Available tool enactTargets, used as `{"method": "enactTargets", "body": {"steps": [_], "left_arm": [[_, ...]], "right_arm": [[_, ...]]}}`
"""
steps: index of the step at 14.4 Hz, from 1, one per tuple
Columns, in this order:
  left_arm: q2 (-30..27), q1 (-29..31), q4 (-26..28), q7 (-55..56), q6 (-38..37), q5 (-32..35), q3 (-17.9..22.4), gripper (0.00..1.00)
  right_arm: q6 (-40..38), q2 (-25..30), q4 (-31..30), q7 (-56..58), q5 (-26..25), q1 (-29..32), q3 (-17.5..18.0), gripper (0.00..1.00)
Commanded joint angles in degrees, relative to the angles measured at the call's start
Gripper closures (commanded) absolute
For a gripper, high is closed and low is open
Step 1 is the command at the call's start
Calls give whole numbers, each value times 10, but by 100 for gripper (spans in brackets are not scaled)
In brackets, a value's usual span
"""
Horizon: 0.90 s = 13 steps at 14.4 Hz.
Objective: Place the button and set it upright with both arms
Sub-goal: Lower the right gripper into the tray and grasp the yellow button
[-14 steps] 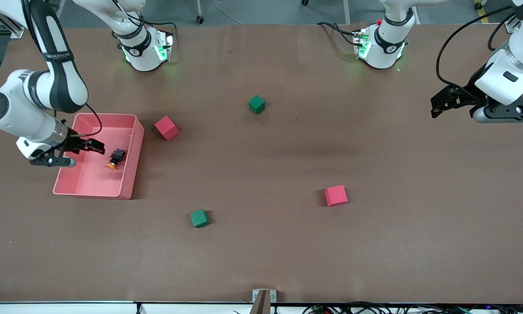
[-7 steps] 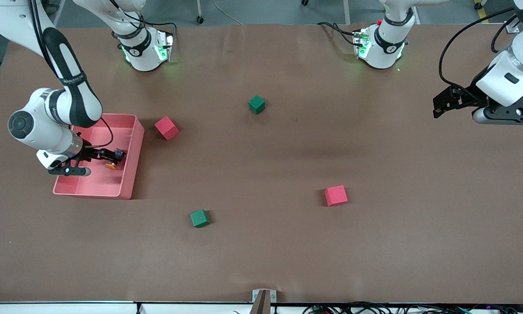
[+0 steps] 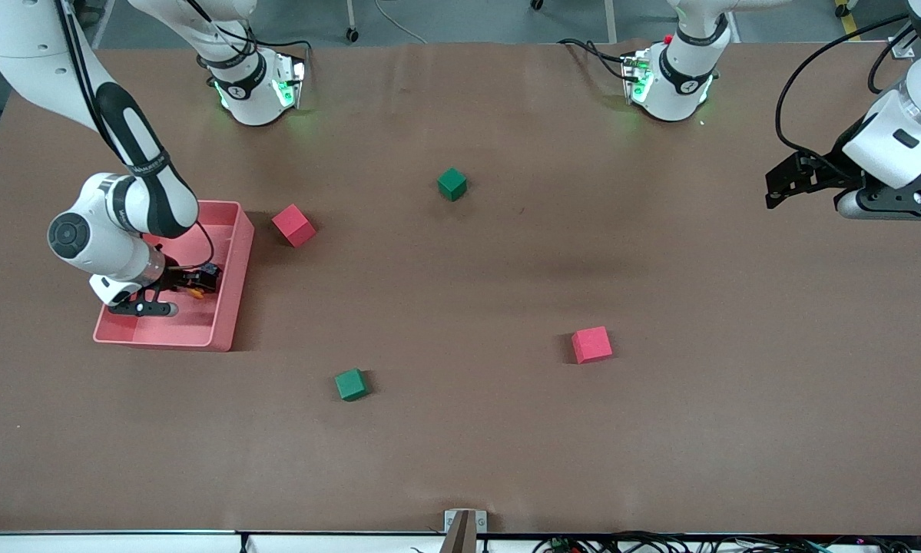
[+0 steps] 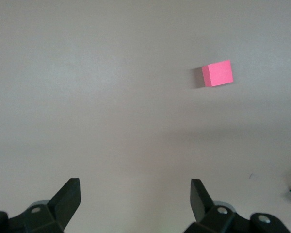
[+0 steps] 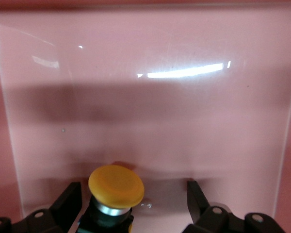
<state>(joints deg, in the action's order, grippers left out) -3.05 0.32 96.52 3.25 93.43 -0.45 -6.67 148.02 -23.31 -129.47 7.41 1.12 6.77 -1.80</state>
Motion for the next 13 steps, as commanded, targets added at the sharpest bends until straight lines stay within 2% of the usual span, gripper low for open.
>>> {"method": "enactTargets", "body": {"steps": [1,2,3,4,6,7,9,13], "left_arm": [[2,1,-8,0,-8,4,-2,0],[2,1,-8,-1,-9,4,-2,0],[2,1,-8,1,-11,3,-2,0],[2,1,-8,1,-12,3,-2,0],[2,1,-8,1,-13,3,-2,0],[2,0,-9,1,-14,3,-3,0],[1,1,-9,1,-15,2,-3,0],[1,2,-8,-10,-14,3,-2,0]], "right_arm": [[5,1,-4,8,0,11,7,30],[5,0,-3,8,0,10,7,40],[5,-1,-3,8,0,8,7,57],[4,0,-3,8,0,6,7,70],[-3,3,-2,8,0,6,7,87],[-4,6,-2,7,0,4,7,91],[-47,25,7,7,0,4,9,95],[-236,70,96,8,0,4,11,96]]}}
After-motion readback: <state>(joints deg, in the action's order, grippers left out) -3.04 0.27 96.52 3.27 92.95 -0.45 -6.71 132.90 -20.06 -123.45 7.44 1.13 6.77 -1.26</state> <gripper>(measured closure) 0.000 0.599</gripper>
